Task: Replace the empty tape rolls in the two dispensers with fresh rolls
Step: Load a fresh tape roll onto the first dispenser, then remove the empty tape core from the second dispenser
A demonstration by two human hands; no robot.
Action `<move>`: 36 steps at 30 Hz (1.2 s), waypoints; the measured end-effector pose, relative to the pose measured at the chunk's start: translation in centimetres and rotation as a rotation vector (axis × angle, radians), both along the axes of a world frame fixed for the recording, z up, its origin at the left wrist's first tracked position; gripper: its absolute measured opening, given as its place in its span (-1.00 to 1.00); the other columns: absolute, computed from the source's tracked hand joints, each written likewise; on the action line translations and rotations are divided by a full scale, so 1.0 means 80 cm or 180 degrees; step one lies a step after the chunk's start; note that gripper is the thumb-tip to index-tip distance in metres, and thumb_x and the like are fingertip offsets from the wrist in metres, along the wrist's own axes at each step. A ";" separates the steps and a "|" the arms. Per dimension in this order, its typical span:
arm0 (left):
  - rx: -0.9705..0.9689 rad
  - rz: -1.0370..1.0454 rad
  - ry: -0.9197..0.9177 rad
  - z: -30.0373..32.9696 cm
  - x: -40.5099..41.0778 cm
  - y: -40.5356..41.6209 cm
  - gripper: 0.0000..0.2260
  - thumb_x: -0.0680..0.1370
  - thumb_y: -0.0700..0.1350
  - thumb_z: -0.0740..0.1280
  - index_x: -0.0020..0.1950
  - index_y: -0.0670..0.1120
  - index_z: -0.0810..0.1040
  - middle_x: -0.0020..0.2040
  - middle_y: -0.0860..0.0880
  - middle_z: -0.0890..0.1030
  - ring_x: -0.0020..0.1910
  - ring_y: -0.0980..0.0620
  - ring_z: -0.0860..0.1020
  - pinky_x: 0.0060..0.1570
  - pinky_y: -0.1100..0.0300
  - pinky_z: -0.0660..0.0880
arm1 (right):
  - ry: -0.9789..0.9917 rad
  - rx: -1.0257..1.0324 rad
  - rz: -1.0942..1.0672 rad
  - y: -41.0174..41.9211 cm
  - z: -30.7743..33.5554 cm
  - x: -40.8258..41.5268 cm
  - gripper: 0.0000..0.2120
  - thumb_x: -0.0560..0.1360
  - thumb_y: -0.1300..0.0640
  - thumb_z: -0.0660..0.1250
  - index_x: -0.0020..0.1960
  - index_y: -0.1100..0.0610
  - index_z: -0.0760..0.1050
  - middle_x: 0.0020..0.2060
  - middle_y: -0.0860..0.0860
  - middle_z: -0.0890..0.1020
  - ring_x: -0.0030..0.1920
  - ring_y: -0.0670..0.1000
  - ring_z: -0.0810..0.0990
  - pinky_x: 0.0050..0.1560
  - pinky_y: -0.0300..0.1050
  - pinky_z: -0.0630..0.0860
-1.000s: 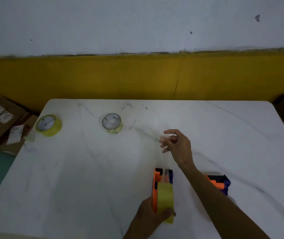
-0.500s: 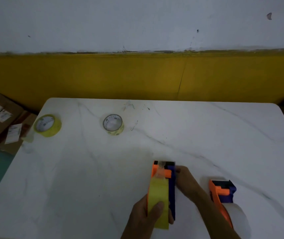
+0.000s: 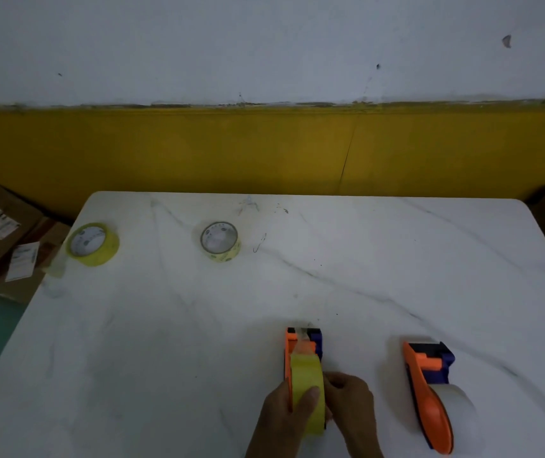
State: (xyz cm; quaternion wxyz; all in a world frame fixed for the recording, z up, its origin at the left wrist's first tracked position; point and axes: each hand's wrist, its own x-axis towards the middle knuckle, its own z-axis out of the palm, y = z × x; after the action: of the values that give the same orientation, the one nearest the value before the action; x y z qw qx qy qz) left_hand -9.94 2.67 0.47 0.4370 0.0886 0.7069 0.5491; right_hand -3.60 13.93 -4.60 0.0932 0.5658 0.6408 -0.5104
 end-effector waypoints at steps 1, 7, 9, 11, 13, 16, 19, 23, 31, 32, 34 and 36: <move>-0.0038 0.0016 0.0015 -0.005 -0.002 -0.001 -0.74 0.44 0.09 0.37 -0.03 -0.08 0.60 -0.31 -0.07 0.72 -0.28 0.03 0.68 -0.25 0.27 0.56 | -0.0005 0.0141 -0.0006 -0.001 0.009 0.001 -0.70 0.37 -0.18 0.37 -0.13 0.00 0.73 -0.31 0.00 0.77 -0.25 -0.01 0.73 -0.11 -0.04 0.67; -0.0138 -0.0138 0.0102 -0.021 -0.009 -0.001 -0.88 0.49 0.02 0.33 -0.02 0.08 0.61 -0.19 0.08 0.74 -0.15 0.14 0.68 -0.12 0.29 0.58 | -0.0390 0.1342 0.0871 0.002 0.044 0.000 -0.68 0.40 -0.17 0.31 0.02 -0.03 0.67 -0.10 -0.05 0.75 -0.11 -0.02 0.70 -0.11 -0.14 0.59; -0.0158 -0.0156 0.0087 -0.022 -0.008 -0.001 -0.86 0.51 0.01 0.33 0.05 0.12 0.57 -0.14 0.19 0.71 -0.10 0.26 0.65 -0.14 0.43 0.52 | -0.0262 0.1623 0.1002 0.005 0.049 0.004 -0.67 0.42 -0.20 0.30 0.08 -0.09 0.63 0.01 -0.11 0.71 -0.08 -0.08 0.68 -0.06 -0.15 0.59; -0.0209 -0.0189 0.0165 -0.021 -0.007 0.001 -0.65 0.46 0.11 0.32 0.21 0.06 0.51 0.01 0.14 0.66 0.01 0.21 0.62 -0.06 0.40 0.49 | -0.0084 0.1744 0.1058 0.007 0.054 0.010 -0.72 0.46 -0.18 0.28 0.10 -0.12 0.59 0.02 -0.16 0.70 -0.14 -0.14 0.67 -0.08 -0.11 0.63; -0.0385 -0.0250 0.0286 -0.021 -0.007 0.000 -0.59 0.45 0.16 0.31 0.24 0.01 0.47 0.04 0.05 0.62 0.00 0.12 0.60 -0.07 0.32 0.47 | 0.0031 0.1755 0.1081 0.010 0.060 0.018 -0.76 0.49 -0.13 0.27 0.10 -0.12 0.58 -0.01 -0.17 0.70 -0.21 -0.17 0.67 -0.15 -0.13 0.64; -0.0720 -0.0152 0.0569 -0.013 -0.014 -0.005 -0.68 0.50 0.05 0.33 0.16 -0.07 0.42 0.00 -0.06 0.58 -0.07 0.04 0.56 -0.14 0.25 0.47 | 0.0276 0.1654 0.0993 0.018 0.072 0.035 -0.79 0.51 -0.08 0.28 0.10 -0.08 0.58 0.02 -0.17 0.69 -0.17 -0.15 0.67 -0.11 -0.10 0.65; -0.0906 0.0272 0.1259 0.000 -0.017 -0.014 -0.46 0.42 0.12 0.36 0.27 -0.16 0.36 0.16 -0.14 0.49 0.16 -0.09 0.46 0.12 0.07 0.44 | 0.0662 0.1633 0.0815 0.030 0.085 0.059 -0.82 0.52 0.02 0.31 0.07 -0.01 0.62 -0.03 -0.11 0.71 -0.16 -0.14 0.65 -0.13 -0.23 0.60; -0.0332 0.0222 0.2438 0.057 0.007 0.006 -0.44 0.39 0.17 0.21 0.31 -0.09 0.34 0.20 0.06 0.37 0.19 0.14 0.32 0.15 0.51 0.24 | 0.0988 0.1828 0.0664 0.057 0.102 0.100 -0.85 0.51 0.09 0.34 0.05 0.01 0.63 -0.01 -0.10 0.70 -0.02 -0.10 0.63 -0.02 -0.26 0.51; -0.0615 -0.0199 0.0111 0.042 0.166 0.158 -0.56 0.52 -0.01 0.31 0.32 -0.06 0.25 0.25 -0.09 0.45 0.12 -0.02 0.48 0.05 0.17 0.38 | 0.0848 0.1295 -0.0060 0.138 0.087 0.219 -0.44 0.49 0.07 0.38 0.42 0.18 0.31 0.33 0.16 0.43 0.32 0.15 0.43 0.31 -0.03 0.38; -0.0807 -0.0225 -0.0159 0.034 0.182 0.168 -0.57 0.54 0.02 0.28 0.34 -0.07 0.24 0.22 -0.06 0.46 0.08 0.00 0.48 0.02 0.18 0.38 | 0.0809 0.0940 -0.0067 0.141 0.078 0.231 -0.42 0.48 0.03 0.39 0.42 0.18 0.30 0.31 0.16 0.45 0.28 0.13 0.47 0.26 -0.06 0.45; -0.0823 -0.0238 -0.0297 0.019 0.204 0.176 -0.66 0.55 0.06 0.23 0.26 -0.07 0.36 0.10 -0.02 0.52 -0.01 0.05 0.51 -0.04 0.17 0.43 | 0.0841 0.0565 0.0157 0.134 0.063 0.250 -0.54 0.48 0.02 0.40 0.31 0.14 0.41 0.14 0.06 0.55 0.10 0.04 0.58 -0.01 -0.28 0.51; -0.0709 -0.0082 -0.0309 0.011 0.215 0.180 -0.72 0.55 0.05 0.23 0.13 -0.09 0.52 0.08 -0.11 0.60 0.02 -0.03 0.57 0.07 0.06 0.49 | 0.0977 0.0633 0.0261 0.122 0.049 0.259 -0.74 0.46 0.06 0.42 0.11 0.09 0.51 -0.04 0.03 0.62 -0.07 0.00 0.61 -0.15 -0.36 0.46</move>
State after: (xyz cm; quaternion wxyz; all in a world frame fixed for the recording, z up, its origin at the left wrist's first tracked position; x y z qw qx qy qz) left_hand 7.23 17.09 1.36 0.4848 0.0219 0.7404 0.4651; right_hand 17.13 23.72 -0.70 -0.0414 0.4612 0.7173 -0.5207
